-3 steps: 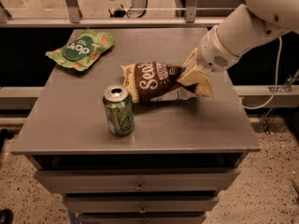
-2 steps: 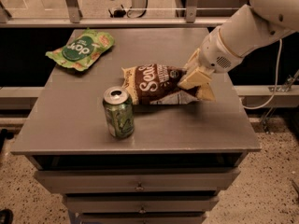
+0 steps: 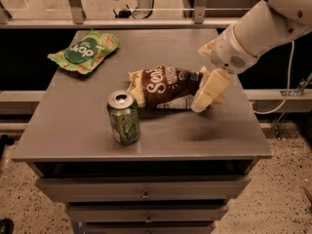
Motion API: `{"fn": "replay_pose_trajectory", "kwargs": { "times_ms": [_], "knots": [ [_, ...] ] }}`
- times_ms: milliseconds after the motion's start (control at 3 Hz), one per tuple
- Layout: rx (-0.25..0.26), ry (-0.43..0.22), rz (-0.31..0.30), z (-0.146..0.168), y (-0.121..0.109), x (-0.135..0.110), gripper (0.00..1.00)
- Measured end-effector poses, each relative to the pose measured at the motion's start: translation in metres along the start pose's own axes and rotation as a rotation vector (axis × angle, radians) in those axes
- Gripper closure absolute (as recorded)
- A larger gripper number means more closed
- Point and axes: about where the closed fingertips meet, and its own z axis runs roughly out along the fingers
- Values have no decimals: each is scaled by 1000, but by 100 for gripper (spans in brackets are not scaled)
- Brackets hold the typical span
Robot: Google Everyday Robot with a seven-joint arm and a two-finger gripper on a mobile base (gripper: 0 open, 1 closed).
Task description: Move brown chip bag near green can
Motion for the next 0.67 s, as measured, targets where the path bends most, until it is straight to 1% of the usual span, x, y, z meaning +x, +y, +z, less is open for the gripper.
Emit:
{"fn": "replay_pose_trajectory", "kwargs": {
  "times_ms": [333,667],
  "knots": [
    [11,0,-8,-9,-5,4,0],
    [39,-32,22,-33,-25,37,0]
  ]
}}
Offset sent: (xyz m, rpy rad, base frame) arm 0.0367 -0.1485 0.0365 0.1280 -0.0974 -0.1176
